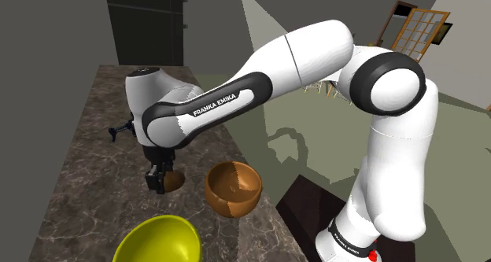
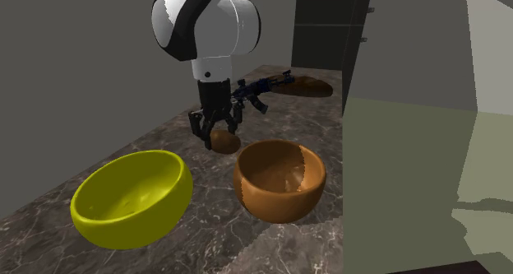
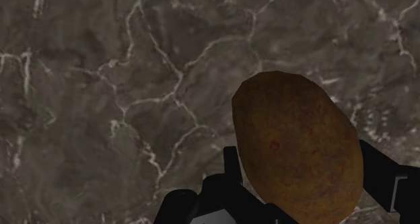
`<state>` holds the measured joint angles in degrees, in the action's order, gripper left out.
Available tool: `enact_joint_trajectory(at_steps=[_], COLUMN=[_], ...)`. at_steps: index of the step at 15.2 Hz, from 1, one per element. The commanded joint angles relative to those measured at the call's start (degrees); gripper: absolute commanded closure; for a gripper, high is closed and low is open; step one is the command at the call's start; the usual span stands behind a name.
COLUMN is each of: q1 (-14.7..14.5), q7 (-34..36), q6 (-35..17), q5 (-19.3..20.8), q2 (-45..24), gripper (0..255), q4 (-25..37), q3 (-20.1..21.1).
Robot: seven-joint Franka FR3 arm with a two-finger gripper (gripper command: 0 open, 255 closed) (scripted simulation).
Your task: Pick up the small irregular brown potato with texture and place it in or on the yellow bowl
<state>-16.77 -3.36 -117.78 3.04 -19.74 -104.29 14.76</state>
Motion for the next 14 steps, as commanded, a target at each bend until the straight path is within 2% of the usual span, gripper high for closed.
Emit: enact_joint_trajectory(at_steps=[1, 14], q1=[0.1, 0.3], q7=[-0.1, -0.5], q6=[1.2, 10.0], q5=[-0.2, -1.2], q2=[0.8, 4.3], gripper=[255, 255], q4=[0.4, 5.9], q3=[0.1, 0.4])
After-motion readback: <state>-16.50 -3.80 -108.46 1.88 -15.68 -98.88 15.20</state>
